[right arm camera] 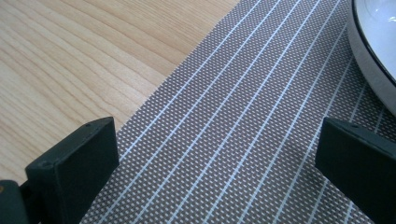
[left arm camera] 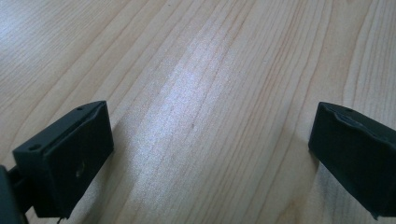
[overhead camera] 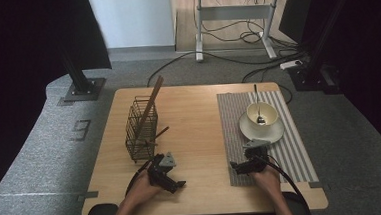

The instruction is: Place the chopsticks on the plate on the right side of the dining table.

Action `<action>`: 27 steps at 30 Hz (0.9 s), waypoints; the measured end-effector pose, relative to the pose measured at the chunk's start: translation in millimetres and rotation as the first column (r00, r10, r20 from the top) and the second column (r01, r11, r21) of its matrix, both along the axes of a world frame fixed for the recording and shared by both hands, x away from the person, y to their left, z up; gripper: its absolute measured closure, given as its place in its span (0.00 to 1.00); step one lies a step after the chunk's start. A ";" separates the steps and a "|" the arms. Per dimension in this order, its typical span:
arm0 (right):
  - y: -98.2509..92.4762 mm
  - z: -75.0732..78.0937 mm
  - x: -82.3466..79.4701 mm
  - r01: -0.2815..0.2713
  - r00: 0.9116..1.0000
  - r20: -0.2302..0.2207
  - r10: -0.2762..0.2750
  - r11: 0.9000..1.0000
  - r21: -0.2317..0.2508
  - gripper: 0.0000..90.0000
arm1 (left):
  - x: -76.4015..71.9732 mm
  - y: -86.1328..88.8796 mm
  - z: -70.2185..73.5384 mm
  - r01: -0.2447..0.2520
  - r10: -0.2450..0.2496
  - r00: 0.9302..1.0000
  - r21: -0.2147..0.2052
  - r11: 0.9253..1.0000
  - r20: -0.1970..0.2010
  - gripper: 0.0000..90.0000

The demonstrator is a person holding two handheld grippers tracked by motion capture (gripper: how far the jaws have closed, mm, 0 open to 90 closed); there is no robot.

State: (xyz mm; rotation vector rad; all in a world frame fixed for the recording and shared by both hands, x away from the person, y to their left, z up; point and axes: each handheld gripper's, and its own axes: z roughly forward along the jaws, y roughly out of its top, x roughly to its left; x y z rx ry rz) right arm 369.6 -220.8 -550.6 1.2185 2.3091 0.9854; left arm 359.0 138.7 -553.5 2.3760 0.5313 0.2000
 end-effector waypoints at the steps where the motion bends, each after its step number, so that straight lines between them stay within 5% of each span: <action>1: 0.2 0.7 -0.3 -0.004 1.000 0.004 0.004 1.000 0.001 0.00 | 0.0 0.0 0.0 0.000 0.000 1.000 0.000 1.000 0.000 0.00; 27: 26.0 34.3 -6.3 -0.110 0.993 0.046 0.109 0.994 0.025 0.00 | -0.4 0.1 0.1 -0.003 0.003 1.000 0.002 1.000 0.001 0.00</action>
